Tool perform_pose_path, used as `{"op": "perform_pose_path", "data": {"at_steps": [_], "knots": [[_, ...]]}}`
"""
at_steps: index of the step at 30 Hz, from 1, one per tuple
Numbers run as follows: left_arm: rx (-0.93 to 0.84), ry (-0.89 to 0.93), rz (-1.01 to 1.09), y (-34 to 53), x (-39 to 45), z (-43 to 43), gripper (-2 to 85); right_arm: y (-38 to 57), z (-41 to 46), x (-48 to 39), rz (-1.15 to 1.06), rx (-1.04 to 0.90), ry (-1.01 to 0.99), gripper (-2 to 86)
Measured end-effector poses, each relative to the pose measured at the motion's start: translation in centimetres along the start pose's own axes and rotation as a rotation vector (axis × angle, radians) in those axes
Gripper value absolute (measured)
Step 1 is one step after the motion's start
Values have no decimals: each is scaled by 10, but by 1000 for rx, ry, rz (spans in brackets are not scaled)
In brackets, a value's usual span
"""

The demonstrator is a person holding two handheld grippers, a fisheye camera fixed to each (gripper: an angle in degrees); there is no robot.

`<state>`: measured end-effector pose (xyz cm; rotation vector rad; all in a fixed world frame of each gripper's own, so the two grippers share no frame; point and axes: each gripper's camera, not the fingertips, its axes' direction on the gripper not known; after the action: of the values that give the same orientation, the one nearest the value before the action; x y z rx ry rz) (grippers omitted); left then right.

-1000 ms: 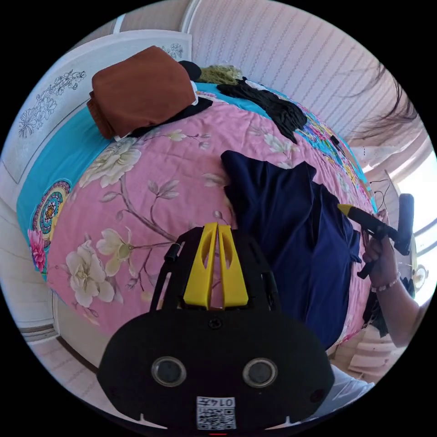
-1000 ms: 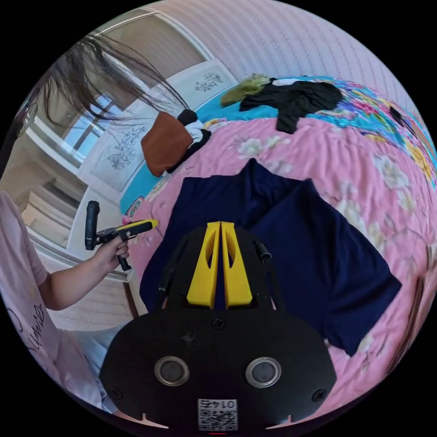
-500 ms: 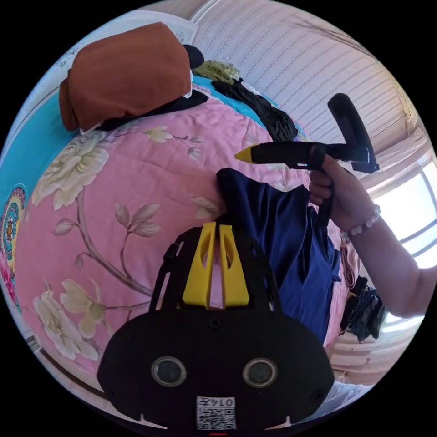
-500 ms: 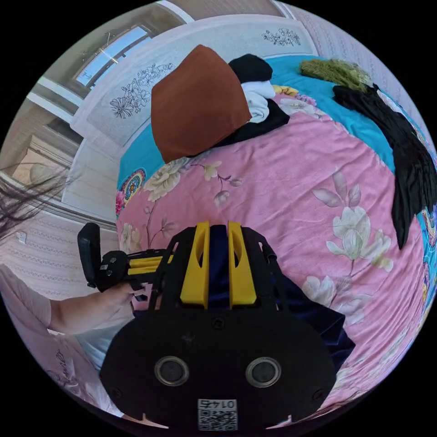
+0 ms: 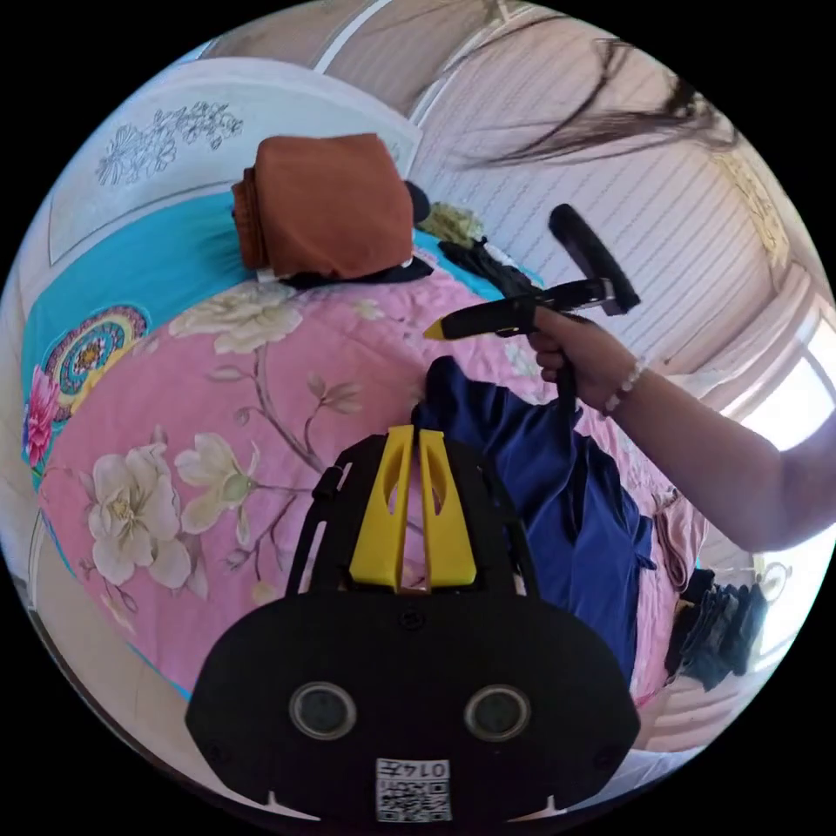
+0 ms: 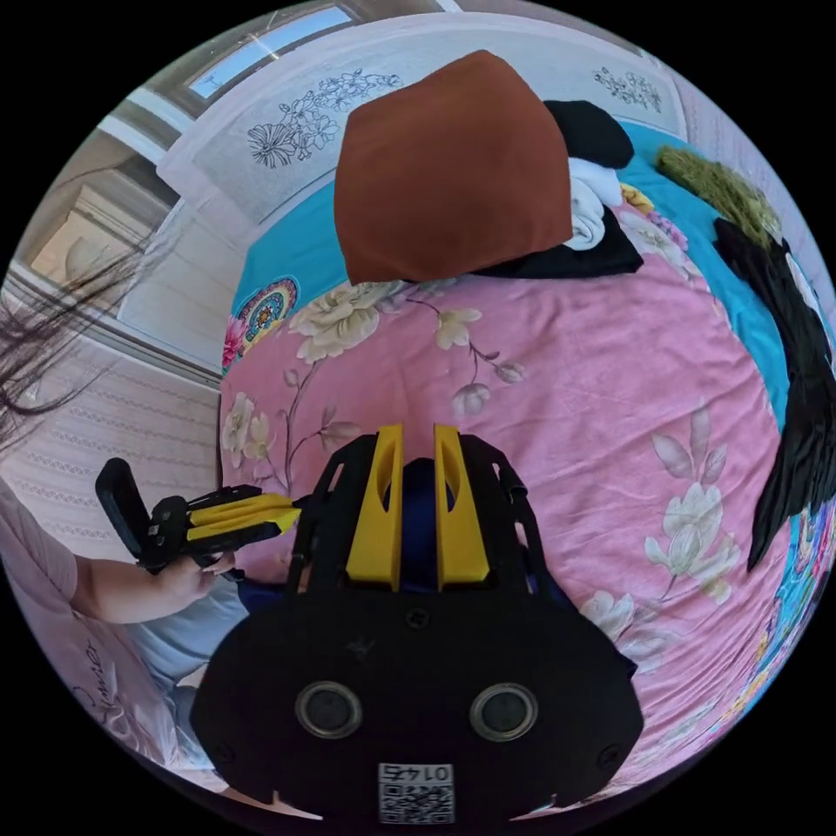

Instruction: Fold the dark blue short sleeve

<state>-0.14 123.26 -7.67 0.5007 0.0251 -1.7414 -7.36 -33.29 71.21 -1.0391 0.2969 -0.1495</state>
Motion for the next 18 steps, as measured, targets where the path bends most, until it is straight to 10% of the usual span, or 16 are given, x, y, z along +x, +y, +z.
{"op": "perform_pose_path", "data": {"at_steps": [18], "knots": [[-220, 44, -71, -4, -28, -8, -9, -55, -9, 2, 3, -191, -70, 60]]}}
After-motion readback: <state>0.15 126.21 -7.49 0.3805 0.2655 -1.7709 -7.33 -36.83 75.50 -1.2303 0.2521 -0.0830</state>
